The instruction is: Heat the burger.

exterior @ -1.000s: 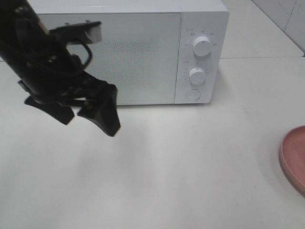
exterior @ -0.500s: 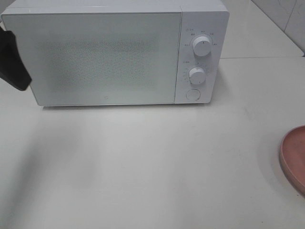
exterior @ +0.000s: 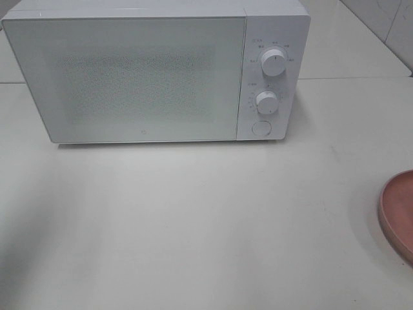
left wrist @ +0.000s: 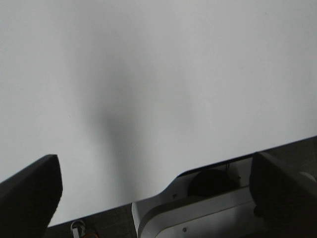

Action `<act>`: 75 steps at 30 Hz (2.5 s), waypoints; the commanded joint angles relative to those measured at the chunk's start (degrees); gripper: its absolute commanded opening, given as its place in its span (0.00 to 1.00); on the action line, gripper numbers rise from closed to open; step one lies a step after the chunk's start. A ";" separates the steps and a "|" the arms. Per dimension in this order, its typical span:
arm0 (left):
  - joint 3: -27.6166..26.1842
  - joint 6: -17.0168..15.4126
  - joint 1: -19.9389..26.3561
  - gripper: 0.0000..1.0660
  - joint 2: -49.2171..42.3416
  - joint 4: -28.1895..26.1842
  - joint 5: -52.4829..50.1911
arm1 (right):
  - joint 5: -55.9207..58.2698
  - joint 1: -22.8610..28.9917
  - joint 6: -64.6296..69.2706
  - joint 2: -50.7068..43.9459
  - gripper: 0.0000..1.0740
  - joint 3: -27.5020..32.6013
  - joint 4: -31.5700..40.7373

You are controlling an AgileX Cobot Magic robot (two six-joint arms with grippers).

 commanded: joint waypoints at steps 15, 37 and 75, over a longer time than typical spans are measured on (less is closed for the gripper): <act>25.95 5.84 0.11 0.92 -21.49 0.29 -8.59 | -0.69 -0.23 -0.40 -1.43 0.71 0.29 -0.34; 28.71 4.35 0.11 0.92 -41.37 2.64 -9.74 | -0.69 -0.23 -0.40 -1.43 0.71 0.29 -0.34; 28.71 4.35 8.42 0.92 -66.92 3.61 -9.85 | -0.69 0.11 -0.40 -1.43 0.71 0.29 -0.34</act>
